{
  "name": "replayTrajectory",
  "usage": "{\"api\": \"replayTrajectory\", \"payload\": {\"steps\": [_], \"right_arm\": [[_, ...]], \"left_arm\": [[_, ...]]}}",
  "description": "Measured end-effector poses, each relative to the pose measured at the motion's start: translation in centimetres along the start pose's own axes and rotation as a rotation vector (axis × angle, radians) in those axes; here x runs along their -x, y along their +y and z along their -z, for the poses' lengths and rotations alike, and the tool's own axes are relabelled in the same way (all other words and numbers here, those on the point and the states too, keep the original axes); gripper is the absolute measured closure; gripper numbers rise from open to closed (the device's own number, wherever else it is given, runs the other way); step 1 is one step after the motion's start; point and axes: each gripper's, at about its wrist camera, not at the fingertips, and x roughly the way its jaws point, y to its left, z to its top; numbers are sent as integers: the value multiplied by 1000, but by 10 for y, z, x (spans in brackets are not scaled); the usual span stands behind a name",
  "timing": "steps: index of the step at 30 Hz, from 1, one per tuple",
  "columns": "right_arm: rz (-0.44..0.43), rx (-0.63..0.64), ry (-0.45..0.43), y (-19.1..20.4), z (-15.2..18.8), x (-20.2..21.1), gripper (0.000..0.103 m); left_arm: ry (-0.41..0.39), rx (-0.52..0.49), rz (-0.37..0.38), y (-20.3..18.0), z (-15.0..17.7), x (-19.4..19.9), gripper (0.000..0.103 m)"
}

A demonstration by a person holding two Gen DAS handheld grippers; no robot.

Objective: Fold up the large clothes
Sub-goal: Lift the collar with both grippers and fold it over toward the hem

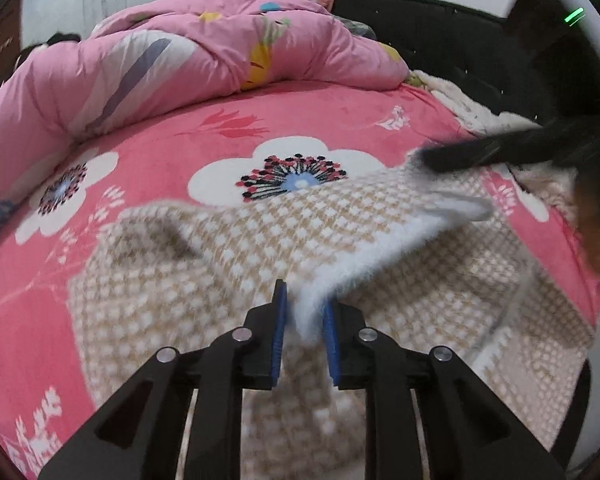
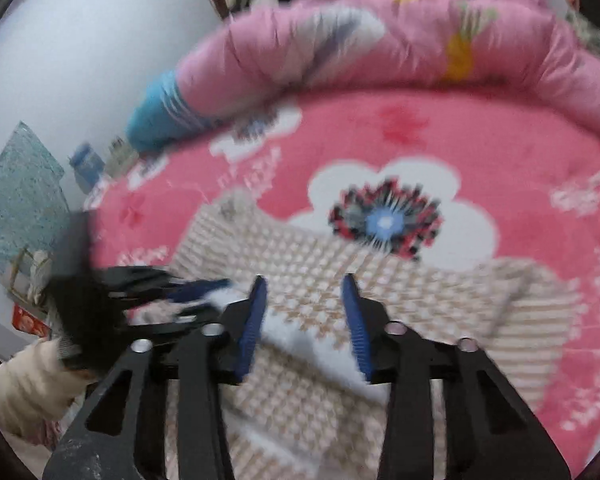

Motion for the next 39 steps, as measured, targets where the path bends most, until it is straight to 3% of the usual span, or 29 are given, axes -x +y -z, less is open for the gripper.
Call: {"api": "replayTrajectory", "payload": {"steps": [1, 3, 8, 12, 15, 19, 22, 24, 26, 29, 35, 37, 39], "right_arm": [[13, -15, 65, -4, 10, -24, 73], [29, -11, 92, -7, 26, -40, 73], [11, -15, 90, -12, 54, -2, 73], [8, -121, -59, -42, 50, 54, 60], [-19, -282, -111, -79, 38, 65, 58], [-62, -430, -65, -116, 26, 36, 58], [-80, -462, -29, -126, 25, 16, 58], [-89, -463, -13, -128, 22, 5, 63], [-83, -452, -10, -128, 18, 1, 74], [-49, -409, -34, -124, 15, 8, 86], [73, -328, -11, -129, 9, -15, 87], [57, -337, -10, -133, 10, -15, 88], [74, -323, -13, -129, 11, 1, 81]], "left_arm": [[0, 6, 4, 2, 3, 6, 84], [0, 13, 4, 9, 10, 21, 84], [-30, 50, -4, 35, 10, 49, 84], [-79, 149, 36, 50, -16, 43, 84], [-48, 269, 88, 60, -38, 14, 80], [73, 557, 182, 97, -43, -40, 68], [65, 692, 262, 116, -39, -52, 64], [59, 705, 277, 121, -41, -54, 64], [67, 695, 264, 123, -43, -58, 67], [74, 630, 179, 124, -46, -60, 89], [105, 547, -12, 137, -39, -75, 91], [83, 580, 8, 147, -32, -68, 91], [39, 593, 34, 152, -31, -54, 91]]}}
